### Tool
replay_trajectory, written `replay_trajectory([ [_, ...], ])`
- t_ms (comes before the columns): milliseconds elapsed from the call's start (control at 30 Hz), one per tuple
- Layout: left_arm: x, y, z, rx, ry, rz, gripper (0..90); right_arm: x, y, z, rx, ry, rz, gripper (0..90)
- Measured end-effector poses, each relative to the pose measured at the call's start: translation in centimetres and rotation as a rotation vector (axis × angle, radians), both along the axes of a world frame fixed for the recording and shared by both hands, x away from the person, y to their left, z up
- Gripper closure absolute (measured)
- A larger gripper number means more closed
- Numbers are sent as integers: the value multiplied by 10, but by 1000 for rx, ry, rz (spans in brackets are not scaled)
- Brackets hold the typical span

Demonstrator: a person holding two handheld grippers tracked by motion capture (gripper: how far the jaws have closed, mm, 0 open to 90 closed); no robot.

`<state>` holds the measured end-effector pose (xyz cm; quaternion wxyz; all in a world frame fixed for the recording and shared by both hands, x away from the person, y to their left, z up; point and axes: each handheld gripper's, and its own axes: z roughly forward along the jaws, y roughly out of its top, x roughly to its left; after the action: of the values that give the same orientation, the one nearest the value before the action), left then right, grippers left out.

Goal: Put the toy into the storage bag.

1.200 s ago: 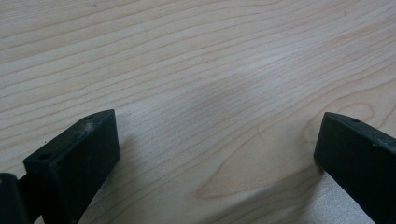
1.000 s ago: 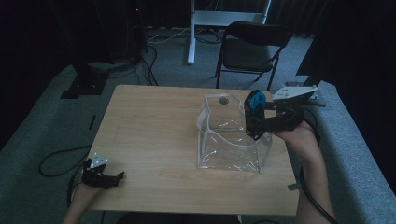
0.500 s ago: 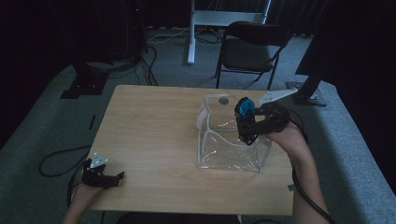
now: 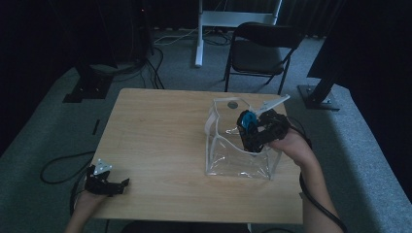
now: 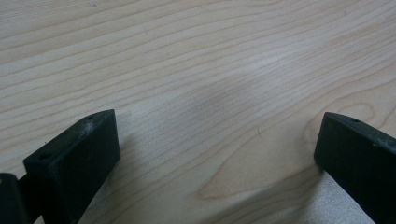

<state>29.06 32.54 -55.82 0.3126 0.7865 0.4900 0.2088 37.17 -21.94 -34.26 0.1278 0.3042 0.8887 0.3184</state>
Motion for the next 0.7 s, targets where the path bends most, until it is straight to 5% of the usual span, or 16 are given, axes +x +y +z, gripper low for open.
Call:
replay_trajectory([
  [700,0,0,0,0,0,0,7,13,16,-12,-147,71,104,250],
])
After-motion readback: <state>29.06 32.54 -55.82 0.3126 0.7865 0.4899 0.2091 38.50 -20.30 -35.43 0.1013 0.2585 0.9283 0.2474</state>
